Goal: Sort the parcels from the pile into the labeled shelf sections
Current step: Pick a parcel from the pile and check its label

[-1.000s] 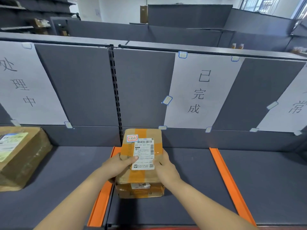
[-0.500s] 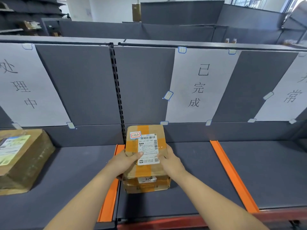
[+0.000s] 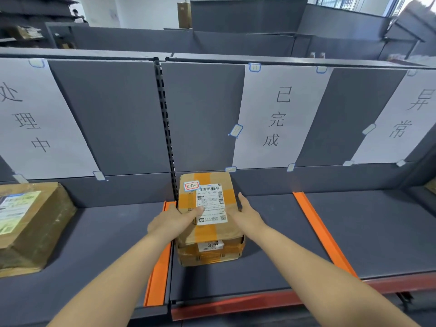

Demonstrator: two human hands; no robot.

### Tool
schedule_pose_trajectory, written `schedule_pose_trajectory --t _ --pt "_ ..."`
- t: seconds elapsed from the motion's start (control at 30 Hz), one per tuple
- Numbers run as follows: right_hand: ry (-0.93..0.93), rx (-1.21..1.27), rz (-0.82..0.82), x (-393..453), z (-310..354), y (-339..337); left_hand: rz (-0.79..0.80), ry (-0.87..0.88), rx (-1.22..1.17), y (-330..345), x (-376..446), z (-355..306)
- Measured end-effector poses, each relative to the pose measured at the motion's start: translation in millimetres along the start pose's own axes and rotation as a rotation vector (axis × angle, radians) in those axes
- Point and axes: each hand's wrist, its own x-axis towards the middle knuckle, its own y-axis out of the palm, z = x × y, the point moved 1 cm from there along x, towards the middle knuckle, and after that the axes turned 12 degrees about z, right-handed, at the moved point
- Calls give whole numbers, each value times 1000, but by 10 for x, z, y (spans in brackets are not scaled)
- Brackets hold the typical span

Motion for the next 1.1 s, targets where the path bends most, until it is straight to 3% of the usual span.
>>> schedule_pose_trajectory --t 0.27,0.63,1.1 --pt "7 -58 -100 -262 22 -456 -242 84 245 -165 -302 -661" --pt "11 -50 -223 -963 -631 -1581 -117 357 389 778 -844 -1984" --pt "48 -5 -269 -2110 -1882 -3090 21 428 342 2380 -1644 -3428"
